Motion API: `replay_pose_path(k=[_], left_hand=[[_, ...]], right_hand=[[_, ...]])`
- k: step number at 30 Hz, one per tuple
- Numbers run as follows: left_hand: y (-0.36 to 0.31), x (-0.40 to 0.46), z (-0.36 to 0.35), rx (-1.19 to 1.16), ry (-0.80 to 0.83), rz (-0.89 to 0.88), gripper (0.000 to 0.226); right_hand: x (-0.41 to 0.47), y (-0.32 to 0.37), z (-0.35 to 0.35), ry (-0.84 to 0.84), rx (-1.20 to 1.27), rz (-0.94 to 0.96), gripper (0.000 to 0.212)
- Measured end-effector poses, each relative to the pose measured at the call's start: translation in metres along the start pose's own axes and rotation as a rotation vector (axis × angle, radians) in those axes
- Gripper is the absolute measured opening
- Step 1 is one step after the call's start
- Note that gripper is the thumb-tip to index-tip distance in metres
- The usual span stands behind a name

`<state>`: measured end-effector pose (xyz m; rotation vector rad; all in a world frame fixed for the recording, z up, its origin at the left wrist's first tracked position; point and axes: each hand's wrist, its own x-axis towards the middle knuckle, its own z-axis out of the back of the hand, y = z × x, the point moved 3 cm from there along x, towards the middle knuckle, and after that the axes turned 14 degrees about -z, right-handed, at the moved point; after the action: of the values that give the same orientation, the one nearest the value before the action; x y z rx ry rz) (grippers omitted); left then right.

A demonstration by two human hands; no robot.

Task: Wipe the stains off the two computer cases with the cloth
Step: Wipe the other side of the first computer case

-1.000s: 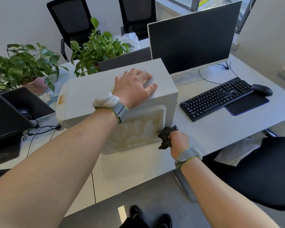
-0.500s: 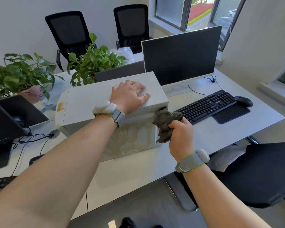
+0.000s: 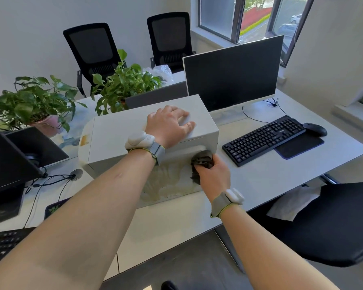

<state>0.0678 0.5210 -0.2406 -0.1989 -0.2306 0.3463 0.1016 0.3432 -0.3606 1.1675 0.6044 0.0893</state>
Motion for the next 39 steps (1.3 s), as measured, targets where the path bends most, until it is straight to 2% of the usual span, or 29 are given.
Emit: replay_pose_path(k=[3, 5, 9, 12, 14, 16, 18, 20, 22, 24, 26, 29, 31, 33, 36, 38, 39], left_hand=[[0.001, 0.000, 0.000, -0.007, -0.013, -0.004, 0.051], [0.001, 0.000, 0.000, -0.012, -0.024, -0.005, 0.050], [0.001, 0.000, -0.002, -0.012, -0.026, -0.006, 0.050], [0.002, 0.001, -0.001, -0.019, -0.025, -0.005, 0.051], [0.002, 0.001, -0.001, -0.017, -0.030, -0.003, 0.050], [0.002, 0.001, 0.000, -0.017, -0.032, -0.006, 0.050], [0.002, 0.001, -0.001, -0.021, -0.032, -0.006, 0.050], [0.002, 0.001, -0.001, -0.017, -0.031, -0.005, 0.051], [0.002, 0.001, -0.001, -0.019, -0.028, -0.001, 0.052], [0.002, 0.001, 0.000, -0.016, -0.027, -0.003, 0.052], [0.002, 0.000, 0.000, -0.020, -0.020, -0.003, 0.052], [0.003, 0.001, 0.001, -0.022, -0.021, -0.005, 0.052], [0.003, 0.002, 0.001, -0.023, -0.023, -0.006, 0.052], [0.002, 0.001, 0.001, -0.012, -0.028, -0.002, 0.052], [0.002, 0.001, 0.001, -0.024, -0.023, 0.000, 0.052], [0.002, 0.000, 0.001, -0.017, -0.023, 0.003, 0.052], [0.002, -0.001, 0.002, -0.019, -0.020, 0.004, 0.053]], right_hand=[[0.002, -0.012, 0.001, -0.035, -0.034, -0.095, 0.013], [-0.003, -0.017, 0.004, -0.083, -0.055, -0.088, 0.014], [-0.014, -0.001, 0.002, -0.067, 0.038, 0.171, 0.019], [-0.011, 0.014, -0.003, -0.105, -0.139, 0.308, 0.023], [-0.005, 0.013, -0.006, -0.142, -0.281, 0.254, 0.023], [0.000, 0.003, -0.005, -0.101, -0.321, 0.085, 0.020], [-0.002, -0.005, -0.002, -0.077, -0.321, 0.031, 0.022], [-0.011, -0.001, -0.003, -0.096, -0.280, 0.133, 0.026], [-0.023, 0.011, -0.009, -0.125, -0.301, 0.317, 0.029], [-0.024, 0.022, -0.014, -0.134, -0.387, 0.364, 0.029], [-0.012, 0.018, -0.013, -0.118, -0.423, 0.238, 0.026], [0.010, -0.010, -0.001, -0.045, -0.224, -0.101, 0.019], [0.014, -0.020, 0.010, -0.057, -0.122, -0.183, 0.018], [0.006, -0.015, 0.015, -0.056, -0.038, -0.100, 0.017], [-0.018, 0.012, 0.003, 0.007, 0.020, 0.180, 0.016], [-0.030, 0.025, -0.014, 0.053, -0.066, 0.315, 0.020], [-0.028, 0.027, -0.020, 0.051, -0.130, 0.306, 0.023]])
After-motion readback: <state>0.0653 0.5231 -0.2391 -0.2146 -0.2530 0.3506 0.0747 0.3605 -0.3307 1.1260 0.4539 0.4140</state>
